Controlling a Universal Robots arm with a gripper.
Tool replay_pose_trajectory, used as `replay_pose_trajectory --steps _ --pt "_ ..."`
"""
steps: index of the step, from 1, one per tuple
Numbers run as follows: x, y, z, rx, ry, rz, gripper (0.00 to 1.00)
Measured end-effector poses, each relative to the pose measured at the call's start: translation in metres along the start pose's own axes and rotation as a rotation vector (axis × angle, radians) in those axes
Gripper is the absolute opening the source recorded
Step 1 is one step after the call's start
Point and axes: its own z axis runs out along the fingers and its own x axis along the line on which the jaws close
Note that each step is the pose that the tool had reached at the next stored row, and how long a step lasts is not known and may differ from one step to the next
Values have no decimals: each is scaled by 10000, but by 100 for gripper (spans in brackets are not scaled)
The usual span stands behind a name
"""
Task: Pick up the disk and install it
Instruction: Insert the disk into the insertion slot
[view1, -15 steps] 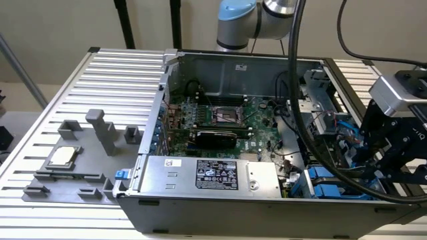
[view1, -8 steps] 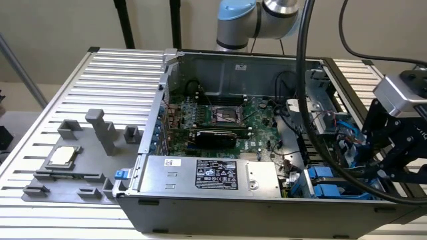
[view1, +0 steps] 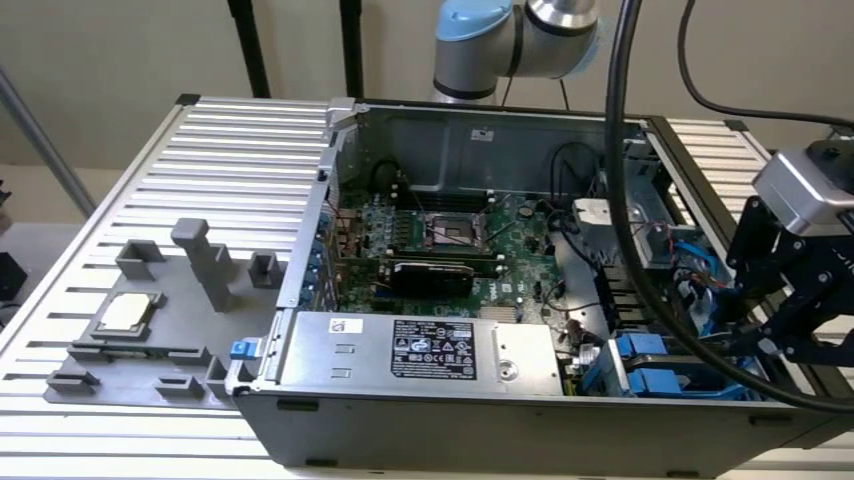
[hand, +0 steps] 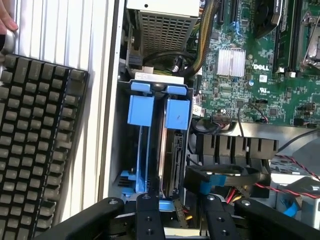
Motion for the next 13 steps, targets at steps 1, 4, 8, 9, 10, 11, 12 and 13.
replay_pose_trajectory --steps 1,4,8,9,10,11,12,13 --pt "0 -1 0 7 3 -37 100" --pt "-1 -1 -1 41 9 -152 100" --pt "-3 -2 -1 98 15 -306 100" --pt "-3 -2 -1 114 15 -345 100" --pt "-4 -2 0 129 16 -379 100" --pt "-5 -2 0 144 18 -418 100" --pt "-7 -2 0 159 21 -457 100" --pt "-8 -2 0 175 24 -496 0"
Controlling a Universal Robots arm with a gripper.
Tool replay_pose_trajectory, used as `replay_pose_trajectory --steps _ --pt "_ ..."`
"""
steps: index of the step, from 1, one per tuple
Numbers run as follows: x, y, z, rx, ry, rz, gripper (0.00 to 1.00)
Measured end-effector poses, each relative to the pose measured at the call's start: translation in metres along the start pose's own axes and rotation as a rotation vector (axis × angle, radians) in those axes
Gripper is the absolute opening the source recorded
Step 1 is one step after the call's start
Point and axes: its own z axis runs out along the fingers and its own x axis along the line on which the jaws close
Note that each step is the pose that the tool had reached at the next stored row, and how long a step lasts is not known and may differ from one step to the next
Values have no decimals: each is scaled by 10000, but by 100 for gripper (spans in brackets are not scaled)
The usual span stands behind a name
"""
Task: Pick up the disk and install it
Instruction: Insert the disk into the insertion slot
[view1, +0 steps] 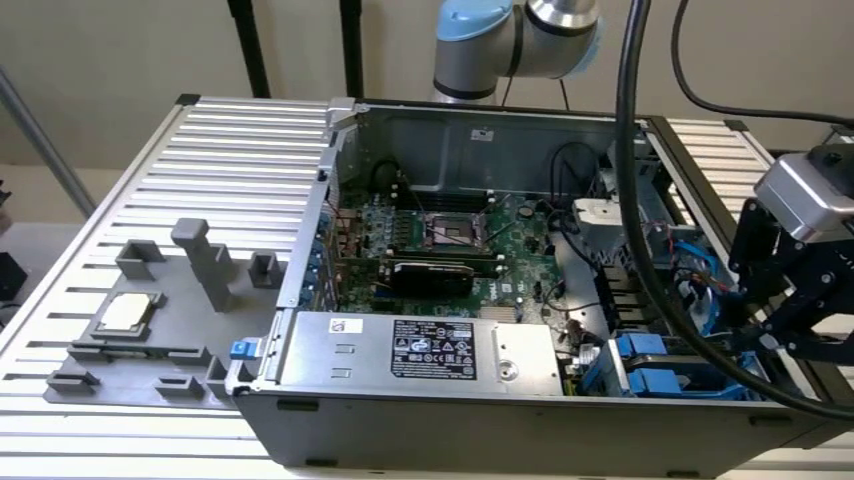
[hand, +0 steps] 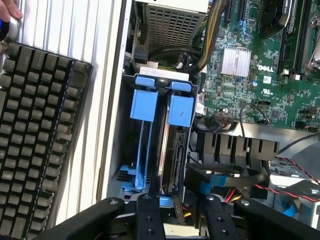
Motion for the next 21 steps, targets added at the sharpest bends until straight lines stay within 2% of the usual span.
replay_pose_trajectory --steps 12,16,21 --pt "-13 -1 9 190 30 -374 0" --pt "-18 38 9 194 28 -403 0" --pt "-31 151 12 162 23 -404 0"
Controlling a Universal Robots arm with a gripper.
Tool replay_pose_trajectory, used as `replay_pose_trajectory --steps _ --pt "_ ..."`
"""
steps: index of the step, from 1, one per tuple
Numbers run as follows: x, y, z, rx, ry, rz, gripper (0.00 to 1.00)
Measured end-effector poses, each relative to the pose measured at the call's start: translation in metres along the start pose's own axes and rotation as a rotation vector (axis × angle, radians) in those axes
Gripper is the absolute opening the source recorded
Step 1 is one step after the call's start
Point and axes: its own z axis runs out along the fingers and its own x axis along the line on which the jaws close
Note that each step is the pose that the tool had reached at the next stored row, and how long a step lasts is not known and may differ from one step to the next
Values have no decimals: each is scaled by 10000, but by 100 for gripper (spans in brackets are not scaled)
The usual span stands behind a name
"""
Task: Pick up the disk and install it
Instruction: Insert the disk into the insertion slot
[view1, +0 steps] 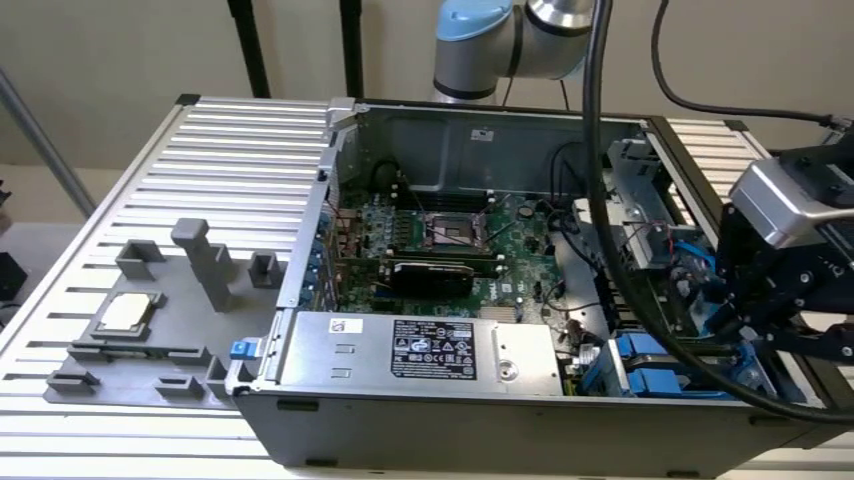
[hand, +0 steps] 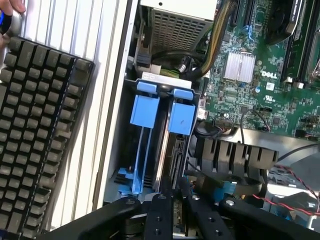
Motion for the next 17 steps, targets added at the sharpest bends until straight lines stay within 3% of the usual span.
replay_pose_trajectory --steps 2,4,9,11,13,17 --pt "-5 30 1 -44 -7 3 0" --pt "-11 44 3 -160 -25 22 0" --pt "-13 48 14 -702 -104 296 0" --pt "-13 48 19 -865 -137 487 0" --pt "-13 49 20 -900 -152 713 0" --pt "-13 48 24 -871 -140 1219 0"
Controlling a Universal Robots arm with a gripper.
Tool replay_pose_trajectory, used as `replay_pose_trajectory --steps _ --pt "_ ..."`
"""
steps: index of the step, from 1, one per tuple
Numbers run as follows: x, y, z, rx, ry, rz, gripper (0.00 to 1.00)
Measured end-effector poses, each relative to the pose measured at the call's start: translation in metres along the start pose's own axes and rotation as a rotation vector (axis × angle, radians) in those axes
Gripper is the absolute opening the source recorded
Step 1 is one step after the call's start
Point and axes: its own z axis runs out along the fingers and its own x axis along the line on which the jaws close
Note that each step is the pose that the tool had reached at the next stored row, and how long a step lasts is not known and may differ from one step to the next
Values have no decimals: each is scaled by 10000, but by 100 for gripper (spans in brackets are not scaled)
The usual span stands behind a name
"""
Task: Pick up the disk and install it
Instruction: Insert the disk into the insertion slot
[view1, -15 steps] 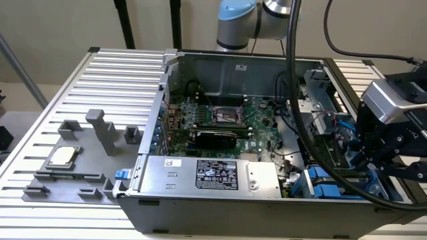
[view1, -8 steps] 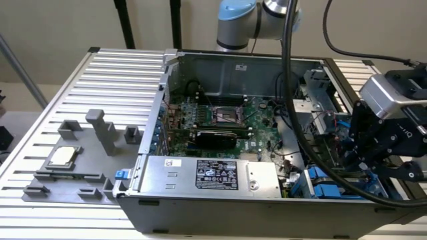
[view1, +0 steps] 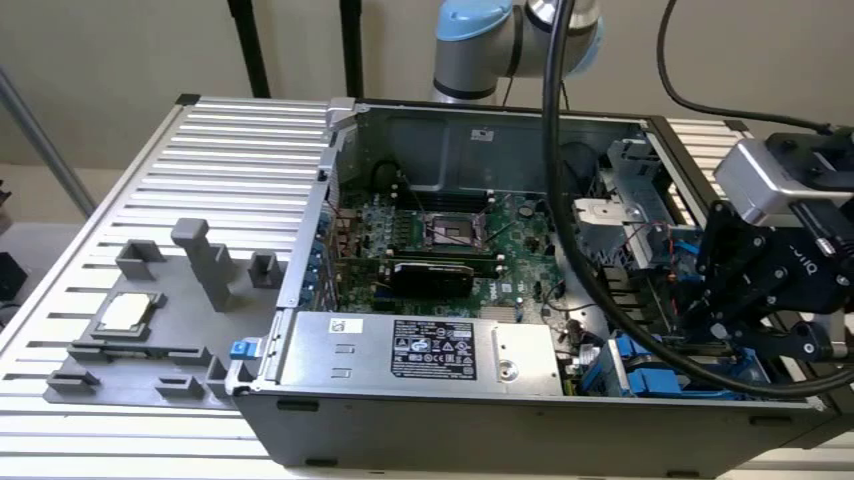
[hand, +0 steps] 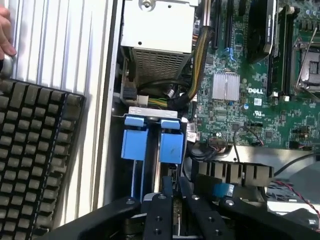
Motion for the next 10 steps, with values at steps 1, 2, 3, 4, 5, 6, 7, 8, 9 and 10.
replay_pose_trajectory --steps 1,2,3,4,5,6,7,8,9,10 --pt "0 0 2 7 5 107 0" --pt "0 0 4 12 18 206 0" --pt "1 -2 6 17 50 290 0" --pt "1 -8 6 20 104 360 0" --pt "1 -15 6 23 172 415 0" --pt "2 -22 9 25 238 464 0" --pt "2 -30 10 26 299 512 0" --pt "0 -36 11 28 344 547 0" --pt "-4 -40 12 28 370 567 0" --pt "-8 -42 14 29 384 579 0"
